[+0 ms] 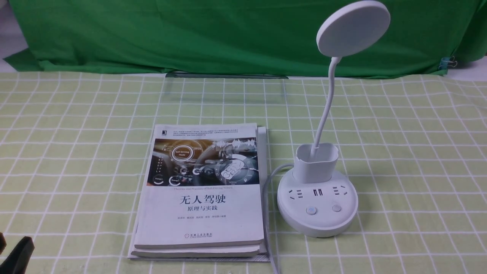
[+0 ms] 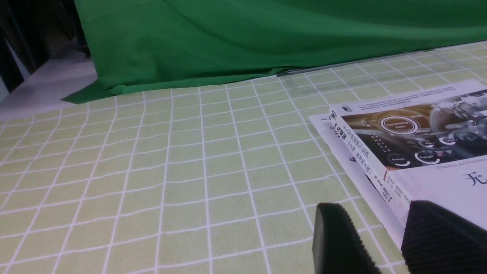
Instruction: Turn off the desk lamp on the green coffee tablecloth by hand.
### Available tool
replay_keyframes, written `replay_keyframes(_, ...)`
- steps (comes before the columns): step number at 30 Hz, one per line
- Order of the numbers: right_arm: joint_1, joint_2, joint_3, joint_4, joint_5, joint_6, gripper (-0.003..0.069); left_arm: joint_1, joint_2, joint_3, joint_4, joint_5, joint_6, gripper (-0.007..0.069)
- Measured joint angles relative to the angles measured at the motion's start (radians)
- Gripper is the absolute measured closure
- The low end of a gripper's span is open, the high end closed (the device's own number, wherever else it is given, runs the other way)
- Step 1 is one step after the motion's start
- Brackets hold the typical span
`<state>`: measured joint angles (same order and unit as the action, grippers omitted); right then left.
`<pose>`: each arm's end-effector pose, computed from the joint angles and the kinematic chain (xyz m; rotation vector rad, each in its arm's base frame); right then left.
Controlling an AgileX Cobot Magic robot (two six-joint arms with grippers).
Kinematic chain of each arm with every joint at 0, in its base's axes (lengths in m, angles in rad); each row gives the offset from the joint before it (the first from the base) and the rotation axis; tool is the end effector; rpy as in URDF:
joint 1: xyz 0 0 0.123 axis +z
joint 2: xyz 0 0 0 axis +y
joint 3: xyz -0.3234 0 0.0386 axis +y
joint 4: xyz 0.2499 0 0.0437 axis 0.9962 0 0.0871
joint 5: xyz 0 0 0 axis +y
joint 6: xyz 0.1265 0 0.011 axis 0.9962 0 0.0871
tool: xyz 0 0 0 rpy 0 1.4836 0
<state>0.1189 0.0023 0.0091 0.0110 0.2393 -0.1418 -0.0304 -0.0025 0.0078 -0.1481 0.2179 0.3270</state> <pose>0.0519 0.0065 0.1825 -0.2181 1.7205 -0.0067 0.0523 -0.0057 0.1862 0.2047 1.6928 0.0861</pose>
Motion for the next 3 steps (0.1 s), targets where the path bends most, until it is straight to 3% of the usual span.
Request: replay_keyframes(3, 0.000, 0.000, 0.000, 0.000, 0.000, 0.000, 0.0479, 0.000, 0.000, 0.000, 0.000, 0.000, 0.000, 0.0382)
